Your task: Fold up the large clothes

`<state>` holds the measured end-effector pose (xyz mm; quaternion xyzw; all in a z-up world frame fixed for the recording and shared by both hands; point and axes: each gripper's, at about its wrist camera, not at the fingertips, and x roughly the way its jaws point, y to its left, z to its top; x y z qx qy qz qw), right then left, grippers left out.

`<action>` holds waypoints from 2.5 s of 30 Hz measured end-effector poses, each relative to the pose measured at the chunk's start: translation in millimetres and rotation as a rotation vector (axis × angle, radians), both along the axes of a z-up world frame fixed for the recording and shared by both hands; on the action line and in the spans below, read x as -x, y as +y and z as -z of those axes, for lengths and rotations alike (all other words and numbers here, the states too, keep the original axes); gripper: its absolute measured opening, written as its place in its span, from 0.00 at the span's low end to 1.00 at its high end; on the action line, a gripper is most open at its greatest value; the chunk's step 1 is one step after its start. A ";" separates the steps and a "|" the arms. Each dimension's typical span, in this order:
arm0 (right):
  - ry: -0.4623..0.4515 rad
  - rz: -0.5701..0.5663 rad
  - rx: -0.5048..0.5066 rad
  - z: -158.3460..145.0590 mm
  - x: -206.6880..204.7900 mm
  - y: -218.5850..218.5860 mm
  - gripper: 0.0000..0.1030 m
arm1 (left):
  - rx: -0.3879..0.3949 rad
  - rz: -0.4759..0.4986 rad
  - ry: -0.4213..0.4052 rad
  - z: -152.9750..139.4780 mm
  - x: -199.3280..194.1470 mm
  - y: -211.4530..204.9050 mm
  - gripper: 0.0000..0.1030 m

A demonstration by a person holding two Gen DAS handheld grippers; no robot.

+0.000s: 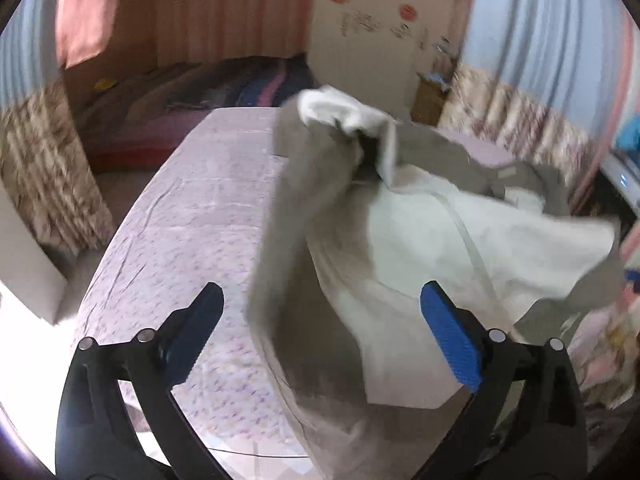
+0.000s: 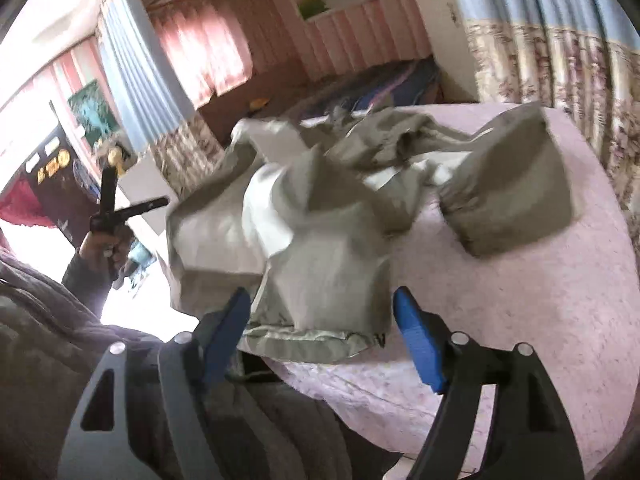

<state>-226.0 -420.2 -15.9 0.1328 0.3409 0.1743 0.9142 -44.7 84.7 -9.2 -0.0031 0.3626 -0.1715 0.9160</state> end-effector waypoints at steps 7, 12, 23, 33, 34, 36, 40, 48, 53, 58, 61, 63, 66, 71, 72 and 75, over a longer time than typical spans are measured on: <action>-0.128 0.255 0.047 -54.1 -40.7 -55.4 0.82 | -0.037 -0.030 -0.075 -25.4 -33.7 7.9 0.97; -0.101 0.393 0.053 -70.6 -130.7 -74.9 0.82 | 0.013 0.004 -0.112 -39.7 -93.3 -17.0 0.97; 0.110 0.375 0.089 -17.3 -357.7 -27.5 0.82 | 0.021 -0.073 -0.040 -16.8 -229.2 -71.4 0.97; 0.361 0.313 0.161 78.4 -464.4 -3.1 0.34 | -0.021 -0.106 0.036 23.4 -282.7 -85.2 0.97; 0.359 0.270 0.178 83.5 -469.0 2.5 0.07 | -0.025 -0.104 0.039 26.1 -286.6 -87.3 0.97; 0.368 0.259 0.170 90.0 -474.1 2.6 0.02 | -0.017 -0.087 0.063 35.1 -298.0 -92.7 0.89; 0.277 0.292 0.186 76.3 -467.8 -6.8 0.01 | -0.043 -0.029 0.078 46.5 -309.5 -114.0 0.32; 0.146 0.367 0.365 27.7 -469.5 -43.2 0.01 | -0.029 0.020 0.034 45.4 -336.3 -157.8 0.10; 0.110 0.435 0.497 4.0 -486.5 -77.4 0.01 | -0.078 0.024 0.010 53.0 -379.2 -191.8 0.09; 0.141 0.461 0.553 14.2 -493.2 -90.0 0.08 | -0.174 0.004 -0.008 61.2 -414.2 -201.9 0.10; 0.154 0.485 0.534 14.7 -476.9 -91.7 0.47 | -0.195 0.043 -0.022 63.5 -416.5 -195.9 0.18; 0.138 0.501 0.489 6.8 -461.1 -94.4 0.62 | -0.178 0.057 -0.022 61.2 -413.3 -183.0 0.28; 0.110 0.483 0.449 -7.9 -434.4 -88.2 0.67 | -0.125 0.042 -0.017 51.8 -405.0 -160.2 0.54; 0.098 0.457 0.398 -10.3 -409.3 -76.8 0.69 | -0.045 0.071 0.001 38.3 -373.7 -142.9 0.90; 0.096 0.452 0.393 -9.3 -406.2 -73.2 0.69 | -0.045 0.078 0.006 37.9 -368.7 -144.0 0.92; 0.091 0.443 0.320 -2.8 -396.8 -62.2 0.70 | -0.084 0.050 0.025 46.2 -360.5 -151.1 0.96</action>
